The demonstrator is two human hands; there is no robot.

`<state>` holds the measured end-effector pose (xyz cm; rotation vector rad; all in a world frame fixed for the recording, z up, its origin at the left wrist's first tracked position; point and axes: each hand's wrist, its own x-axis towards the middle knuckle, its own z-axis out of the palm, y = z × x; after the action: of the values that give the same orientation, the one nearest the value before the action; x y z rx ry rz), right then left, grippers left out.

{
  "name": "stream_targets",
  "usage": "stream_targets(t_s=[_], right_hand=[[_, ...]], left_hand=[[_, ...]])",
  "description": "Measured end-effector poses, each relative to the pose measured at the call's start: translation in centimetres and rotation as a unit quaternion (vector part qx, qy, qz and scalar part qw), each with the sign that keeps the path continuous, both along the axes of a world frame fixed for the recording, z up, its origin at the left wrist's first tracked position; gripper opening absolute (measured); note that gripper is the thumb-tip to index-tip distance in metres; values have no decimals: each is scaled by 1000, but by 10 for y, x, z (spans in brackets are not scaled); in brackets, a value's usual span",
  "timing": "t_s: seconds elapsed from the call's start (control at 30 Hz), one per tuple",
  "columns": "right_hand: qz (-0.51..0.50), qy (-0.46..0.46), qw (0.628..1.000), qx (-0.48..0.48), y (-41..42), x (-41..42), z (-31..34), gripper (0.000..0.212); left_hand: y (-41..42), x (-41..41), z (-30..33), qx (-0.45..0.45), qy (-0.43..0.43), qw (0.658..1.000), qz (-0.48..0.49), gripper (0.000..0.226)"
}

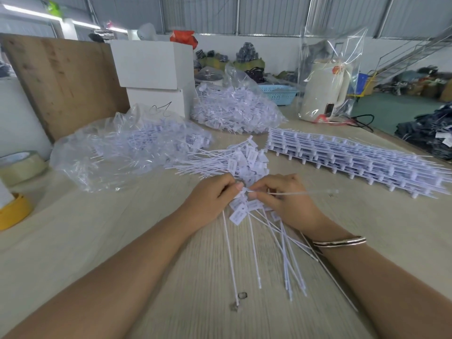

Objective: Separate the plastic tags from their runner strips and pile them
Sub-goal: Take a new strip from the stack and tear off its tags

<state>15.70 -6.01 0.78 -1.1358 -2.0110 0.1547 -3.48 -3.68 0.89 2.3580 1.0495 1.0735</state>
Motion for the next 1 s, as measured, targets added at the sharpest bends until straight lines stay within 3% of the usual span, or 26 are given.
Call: stream_targets(t_s=[0.23, 0.33, 0.4, 0.47, 0.5, 0.6, 0.67, 0.83, 0.93, 1.0], right_hand=[[18, 51, 998, 21, 3, 0, 2, 43], [23, 80, 996, -8, 0, -3, 1, 32], [1, 202, 979, -41, -3, -2, 3, 26], [-42, 367, 927, -59, -6, 5, 9, 27], [-62, 380, 921, -52, -6, 11, 10, 27], [-43, 194, 978, -62, -4, 13, 9, 19], [10, 95, 990, -100, -4, 6, 6, 21], [61, 140, 968, -198, -5, 11, 11, 38], [58, 110, 973, -194, -3, 10, 9, 61], [62, 118, 974, -185, -2, 9, 7, 63]], left_hand=[[-1, 2, -1, 0, 2, 1000, -14, 30], [-2, 4, 0, -33, -30, 999, -22, 32], [-5, 4, 0, -65, -54, 995, -44, 32], [-6, 2, 0, -87, -65, 993, -54, 34], [-6, 1, 0, -98, -77, 991, -52, 34], [-3, -2, 0, -127, -142, 981, -29, 33], [-1, -3, 1, -124, -155, 980, -8, 32], [-2, -6, 4, -131, -180, 975, -20, 9], [1, -9, 3, -133, -180, 975, -17, 7], [1, -10, 3, -163, -194, 967, -28, 7]])
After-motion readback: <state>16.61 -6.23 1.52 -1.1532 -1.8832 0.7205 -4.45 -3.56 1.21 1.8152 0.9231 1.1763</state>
